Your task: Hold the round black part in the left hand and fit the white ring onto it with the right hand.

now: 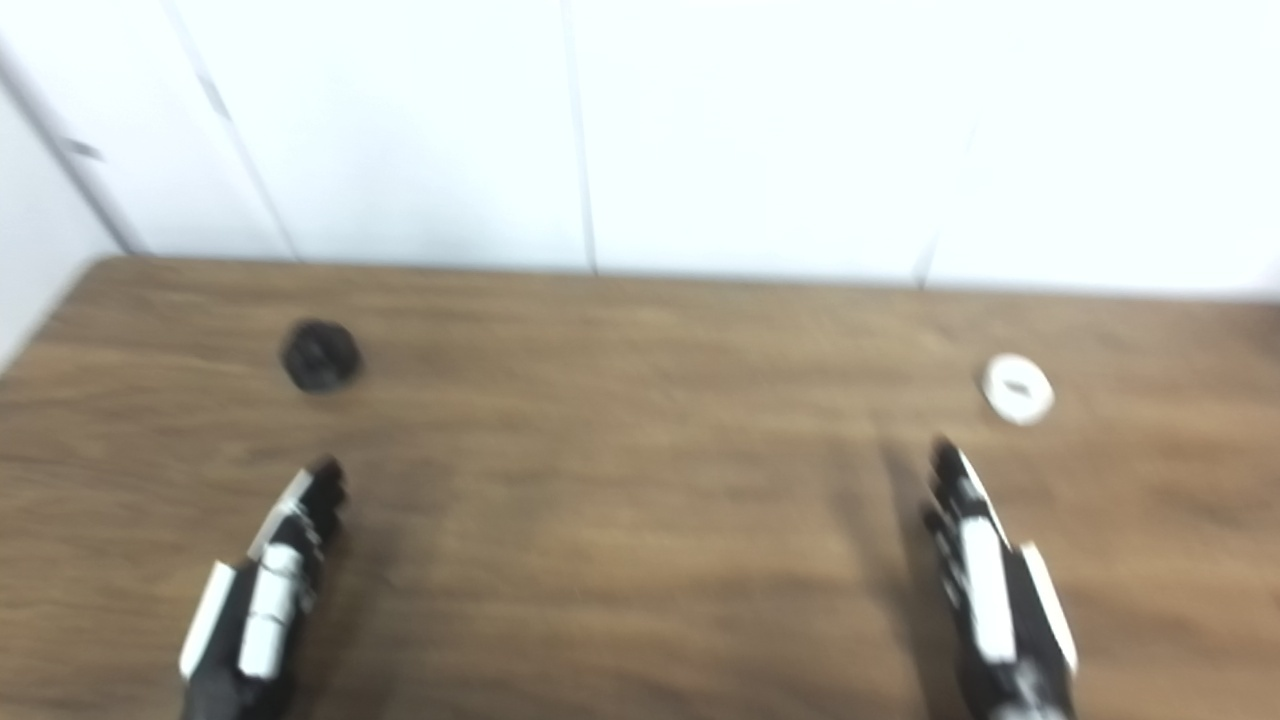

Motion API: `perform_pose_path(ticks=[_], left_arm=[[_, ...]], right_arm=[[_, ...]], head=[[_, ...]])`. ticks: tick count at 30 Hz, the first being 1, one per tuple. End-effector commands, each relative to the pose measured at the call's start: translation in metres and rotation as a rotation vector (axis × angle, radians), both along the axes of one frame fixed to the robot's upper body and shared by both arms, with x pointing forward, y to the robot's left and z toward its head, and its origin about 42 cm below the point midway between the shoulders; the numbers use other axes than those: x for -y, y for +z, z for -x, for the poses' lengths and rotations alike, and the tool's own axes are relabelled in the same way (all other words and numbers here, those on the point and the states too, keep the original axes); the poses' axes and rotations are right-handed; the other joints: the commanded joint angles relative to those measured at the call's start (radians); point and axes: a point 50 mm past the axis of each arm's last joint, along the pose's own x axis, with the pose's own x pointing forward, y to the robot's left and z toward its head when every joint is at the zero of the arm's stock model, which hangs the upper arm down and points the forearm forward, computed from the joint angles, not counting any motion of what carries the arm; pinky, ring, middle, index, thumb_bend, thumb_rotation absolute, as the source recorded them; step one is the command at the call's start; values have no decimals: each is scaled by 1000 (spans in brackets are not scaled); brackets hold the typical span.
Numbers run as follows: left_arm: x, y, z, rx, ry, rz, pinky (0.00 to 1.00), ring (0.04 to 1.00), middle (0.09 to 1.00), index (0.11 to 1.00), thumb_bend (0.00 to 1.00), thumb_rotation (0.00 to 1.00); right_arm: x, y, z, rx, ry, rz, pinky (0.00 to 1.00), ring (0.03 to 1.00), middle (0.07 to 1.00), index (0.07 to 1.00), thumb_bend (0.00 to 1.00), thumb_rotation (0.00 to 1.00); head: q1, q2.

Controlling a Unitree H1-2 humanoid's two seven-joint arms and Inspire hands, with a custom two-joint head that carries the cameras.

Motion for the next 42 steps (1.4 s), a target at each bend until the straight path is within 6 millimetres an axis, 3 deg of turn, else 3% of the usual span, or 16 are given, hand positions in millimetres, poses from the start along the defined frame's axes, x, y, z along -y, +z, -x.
perform_pose_path(ticks=[1,6,10,23,25,28,32,35,39,42], left_arm=[[14,-2,5,55,10,28,972,966,960,949,540,873],[17,-6,2,66,26,56,927,929,938,933,488,794],[18,-9,-1,54,33,59,921,922,931,927,533,743],[21,-11,-3,23,35,12,910,922,927,924,611,731],[20,-9,-2,24,34,2,922,928,933,929,626,689],[17,1,-1,43,56,-51,907,918,929,924,631,529],[9,23,-5,70,98,-130,894,926,921,910,754,387],[3,41,-11,89,133,-192,854,920,917,902,834,337],[-7,58,-24,126,171,-240,946,948,920,899,898,237],[-16,67,-33,131,202,-318,979,961,923,893,890,234]], right_arm=[[6,-28,63,-103,-24,-13,1000,1000,999,989,562,1000],[9,-33,61,-90,-7,-8,1000,1000,1000,1000,517,1000],[11,-37,59,-81,4,-11,1000,1000,1000,1000,508,1000],[15,-42,55,-76,13,-5,1000,1000,1000,1000,473,1000],[14,-41,55,-75,13,-15,1000,1000,1000,1000,470,1000],[16,-40,56,-84,9,-15,1000,1000,1000,1000,471,1000],[18,-40,56,-85,9,-19,1000,1000,1000,1000,479,1000],[18,-40,56,-91,6,-15,1000,1000,1000,1000,495,1000],[18,-40,56,-89,5,-13,1000,1000,1000,1000,487,1000],[20,-41,55,-86,9,-17,1000,1000,1000,1000,485,1000]], head=[[3,0],[24,-20],[34,-22],[45,-18],[44,-11],[43,-8],[45,-3],[46,-1],[44,1],[43,6]])
